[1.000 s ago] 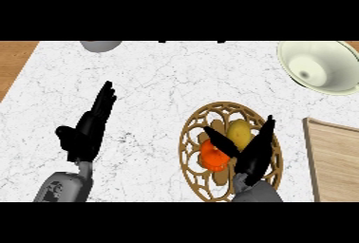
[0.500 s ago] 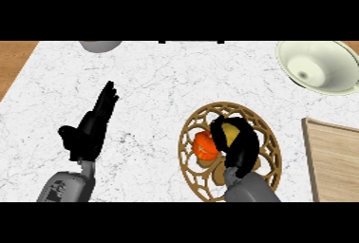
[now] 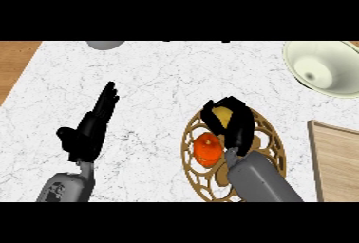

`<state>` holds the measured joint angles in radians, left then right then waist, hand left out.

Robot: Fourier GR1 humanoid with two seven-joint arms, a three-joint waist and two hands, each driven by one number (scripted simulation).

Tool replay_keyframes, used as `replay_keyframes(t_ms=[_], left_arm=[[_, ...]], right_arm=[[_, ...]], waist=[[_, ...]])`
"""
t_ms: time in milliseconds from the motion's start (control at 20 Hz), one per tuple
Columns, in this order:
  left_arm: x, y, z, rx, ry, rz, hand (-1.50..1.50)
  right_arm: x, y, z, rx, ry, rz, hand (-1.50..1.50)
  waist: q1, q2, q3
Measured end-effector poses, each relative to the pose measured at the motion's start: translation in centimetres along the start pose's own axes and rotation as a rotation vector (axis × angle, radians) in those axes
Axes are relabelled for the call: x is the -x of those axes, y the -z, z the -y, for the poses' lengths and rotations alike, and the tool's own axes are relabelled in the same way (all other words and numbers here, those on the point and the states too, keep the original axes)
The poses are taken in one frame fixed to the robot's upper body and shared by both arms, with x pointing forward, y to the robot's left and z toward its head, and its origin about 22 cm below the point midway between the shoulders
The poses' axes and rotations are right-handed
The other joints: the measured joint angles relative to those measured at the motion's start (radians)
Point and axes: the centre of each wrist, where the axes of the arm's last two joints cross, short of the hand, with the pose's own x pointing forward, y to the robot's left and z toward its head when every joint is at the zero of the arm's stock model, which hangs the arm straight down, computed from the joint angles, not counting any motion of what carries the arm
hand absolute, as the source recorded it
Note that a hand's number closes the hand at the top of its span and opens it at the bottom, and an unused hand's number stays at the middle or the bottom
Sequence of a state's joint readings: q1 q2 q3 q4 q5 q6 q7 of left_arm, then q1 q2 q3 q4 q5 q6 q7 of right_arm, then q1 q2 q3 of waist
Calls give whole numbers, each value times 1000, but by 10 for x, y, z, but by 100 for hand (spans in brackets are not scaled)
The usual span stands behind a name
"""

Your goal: Pick the lemon from the placemat and place it in the bowl

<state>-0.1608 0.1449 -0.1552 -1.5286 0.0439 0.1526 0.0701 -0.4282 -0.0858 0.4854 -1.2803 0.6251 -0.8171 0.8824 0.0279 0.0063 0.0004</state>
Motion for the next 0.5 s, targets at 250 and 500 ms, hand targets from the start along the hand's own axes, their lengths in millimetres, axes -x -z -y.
replay_keyframes(t_ms=[250, 500], left_arm=[[-1, 1, 5, 11, -6, 8, 0], [-2, 2, -3, -5, -4, 2, 0]], right_arm=[[-38, 32, 23, -82, 34, 225, 150], [-67, 55, 35, -45, 22, 433, 150]], waist=[[10, 6, 2], [-3, 0, 1]])
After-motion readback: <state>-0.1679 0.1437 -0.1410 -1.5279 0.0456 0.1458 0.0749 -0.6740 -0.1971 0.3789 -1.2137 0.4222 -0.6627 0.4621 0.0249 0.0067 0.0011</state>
